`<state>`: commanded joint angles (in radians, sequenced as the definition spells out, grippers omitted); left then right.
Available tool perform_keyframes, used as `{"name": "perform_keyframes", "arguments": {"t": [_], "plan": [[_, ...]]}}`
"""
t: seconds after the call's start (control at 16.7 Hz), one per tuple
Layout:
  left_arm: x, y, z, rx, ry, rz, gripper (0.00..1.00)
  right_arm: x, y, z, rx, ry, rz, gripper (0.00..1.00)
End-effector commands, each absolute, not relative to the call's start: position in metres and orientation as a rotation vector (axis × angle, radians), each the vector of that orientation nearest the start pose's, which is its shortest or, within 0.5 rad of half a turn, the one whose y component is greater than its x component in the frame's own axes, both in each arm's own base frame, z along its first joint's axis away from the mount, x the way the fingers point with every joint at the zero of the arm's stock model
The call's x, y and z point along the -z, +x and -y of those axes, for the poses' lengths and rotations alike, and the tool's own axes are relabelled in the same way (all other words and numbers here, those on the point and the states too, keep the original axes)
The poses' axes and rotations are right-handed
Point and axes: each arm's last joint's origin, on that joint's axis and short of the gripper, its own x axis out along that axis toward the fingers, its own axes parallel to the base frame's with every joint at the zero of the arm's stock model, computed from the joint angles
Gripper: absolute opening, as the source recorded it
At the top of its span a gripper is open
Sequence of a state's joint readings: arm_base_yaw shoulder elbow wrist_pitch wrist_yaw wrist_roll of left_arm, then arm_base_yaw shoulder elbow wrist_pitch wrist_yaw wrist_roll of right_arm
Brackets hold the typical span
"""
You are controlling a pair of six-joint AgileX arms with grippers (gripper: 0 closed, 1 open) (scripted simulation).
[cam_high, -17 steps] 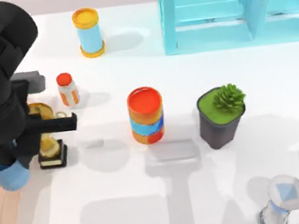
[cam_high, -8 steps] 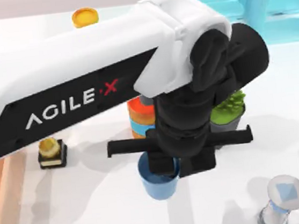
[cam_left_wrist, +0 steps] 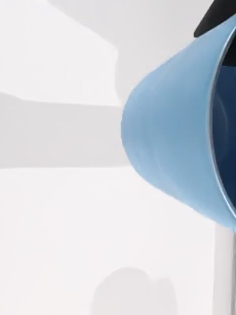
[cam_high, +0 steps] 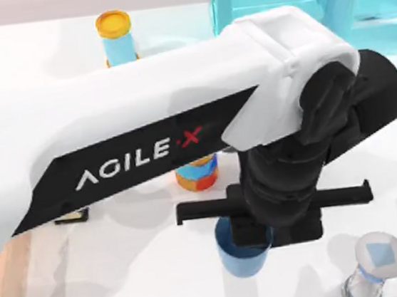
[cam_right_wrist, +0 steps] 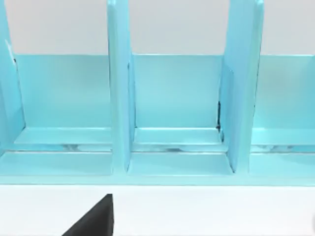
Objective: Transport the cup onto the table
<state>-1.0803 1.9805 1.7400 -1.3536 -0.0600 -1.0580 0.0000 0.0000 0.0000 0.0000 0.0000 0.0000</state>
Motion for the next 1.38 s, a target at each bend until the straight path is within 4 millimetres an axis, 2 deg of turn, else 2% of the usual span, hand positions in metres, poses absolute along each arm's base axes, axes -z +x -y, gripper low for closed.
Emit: {"name": "perform_keyframes", "arguments": {"t": [0.18, 0.48, 0.78, 1.38], "plan": [[-0.227, 0.187, 0.331, -0.025, 0.050, -1.526, 0.00, -0.160, 0.106, 0.001, 0.000, 0.000, 0.000, 1.00], [-0.184, 0.187, 0.324, -0.026, 0.054, -1.526, 0.00, -0.160, 0.106, 0.001, 0.000, 0.000, 0.000, 1.00], [-0.180, 0.186, 0.323, -0.024, 0.056, -1.526, 0.00, -0.160, 0.106, 0.001, 0.000, 0.000, 0.000, 1.00], [-0.180, 0.186, 0.323, -0.024, 0.056, -1.526, 0.75, -0.160, 0.106, 0.001, 0.000, 0.000, 0.000, 1.00]]}}
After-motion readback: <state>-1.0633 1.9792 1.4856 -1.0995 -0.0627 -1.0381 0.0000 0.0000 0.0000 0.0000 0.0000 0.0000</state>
